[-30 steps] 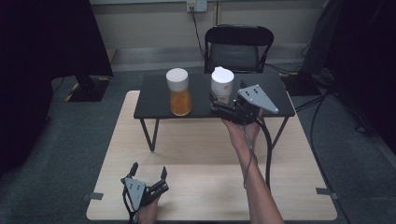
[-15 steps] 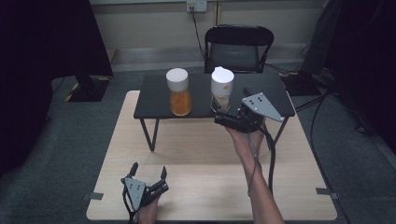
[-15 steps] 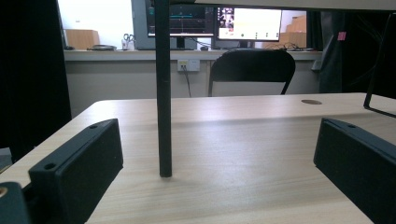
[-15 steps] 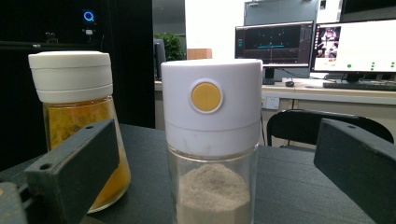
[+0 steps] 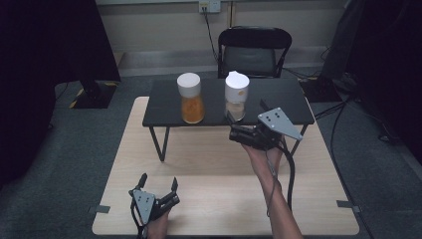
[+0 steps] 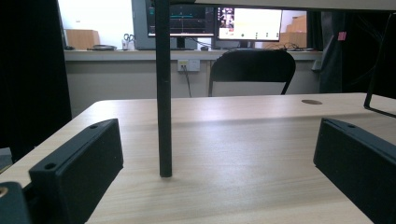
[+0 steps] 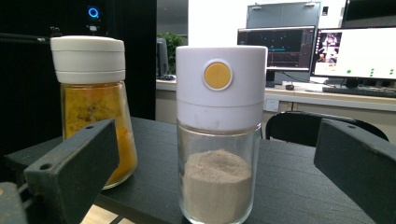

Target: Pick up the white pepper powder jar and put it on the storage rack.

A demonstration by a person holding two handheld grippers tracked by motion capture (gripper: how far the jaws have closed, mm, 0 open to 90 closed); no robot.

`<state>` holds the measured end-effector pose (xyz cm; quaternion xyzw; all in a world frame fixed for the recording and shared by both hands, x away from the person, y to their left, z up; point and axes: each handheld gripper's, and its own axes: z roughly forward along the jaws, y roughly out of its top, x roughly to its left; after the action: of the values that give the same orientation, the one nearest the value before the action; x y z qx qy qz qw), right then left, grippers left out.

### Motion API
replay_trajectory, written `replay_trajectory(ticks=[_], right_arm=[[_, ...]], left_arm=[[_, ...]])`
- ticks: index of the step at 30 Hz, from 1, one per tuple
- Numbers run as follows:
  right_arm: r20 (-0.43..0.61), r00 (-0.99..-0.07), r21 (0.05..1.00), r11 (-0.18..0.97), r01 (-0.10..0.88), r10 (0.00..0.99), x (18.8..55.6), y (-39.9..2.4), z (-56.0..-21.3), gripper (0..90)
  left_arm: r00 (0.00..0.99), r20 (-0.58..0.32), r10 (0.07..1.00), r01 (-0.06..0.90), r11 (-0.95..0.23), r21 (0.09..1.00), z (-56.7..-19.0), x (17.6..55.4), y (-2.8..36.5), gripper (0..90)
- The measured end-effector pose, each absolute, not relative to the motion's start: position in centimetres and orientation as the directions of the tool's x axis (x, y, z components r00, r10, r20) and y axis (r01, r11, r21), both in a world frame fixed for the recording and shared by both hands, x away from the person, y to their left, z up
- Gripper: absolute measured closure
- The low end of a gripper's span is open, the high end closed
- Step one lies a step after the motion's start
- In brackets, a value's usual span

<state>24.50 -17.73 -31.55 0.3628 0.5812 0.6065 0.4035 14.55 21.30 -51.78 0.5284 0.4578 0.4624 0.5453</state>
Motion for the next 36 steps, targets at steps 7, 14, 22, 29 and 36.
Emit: replay_trajectory(ticks=[7,14,22,29,36], right_arm=[[-0.035,-0.420,0.998,0.006,-0.070,0.907,23.6,-18.2,-32.4,0.0],[-0.029,-0.420,0.997,-0.001,-0.071,0.907,22.8,-18.5,-33.1,0.0],[-0.029,-0.415,0.997,-0.004,-0.079,0.909,21.9,-18.8,-33.9,0.0],[-0.030,-0.404,0.997,-0.002,-0.079,0.914,21.0,-18.8,-35.4,0.0],[-0.033,-0.396,0.997,0.001,-0.080,0.918,20.4,-18.8,-36.2,0.0]], left_arm=[[0.150,-0.011,0.989,-0.020,0.014,1.000,-51.8,14.5,21.3,0.8],[0.150,-0.011,0.989,-0.021,0.014,1.000,-51.8,14.5,21.3,0.8],[0.150,-0.011,0.989,-0.020,0.014,1.000,-51.8,14.5,21.2,0.8],[0.150,-0.011,0.989,-0.021,0.014,1.000,-51.8,14.5,21.3,0.8],[0.150,-0.011,0.989,-0.021,0.014,1.000,-51.8,14.5,21.2,0.8]])
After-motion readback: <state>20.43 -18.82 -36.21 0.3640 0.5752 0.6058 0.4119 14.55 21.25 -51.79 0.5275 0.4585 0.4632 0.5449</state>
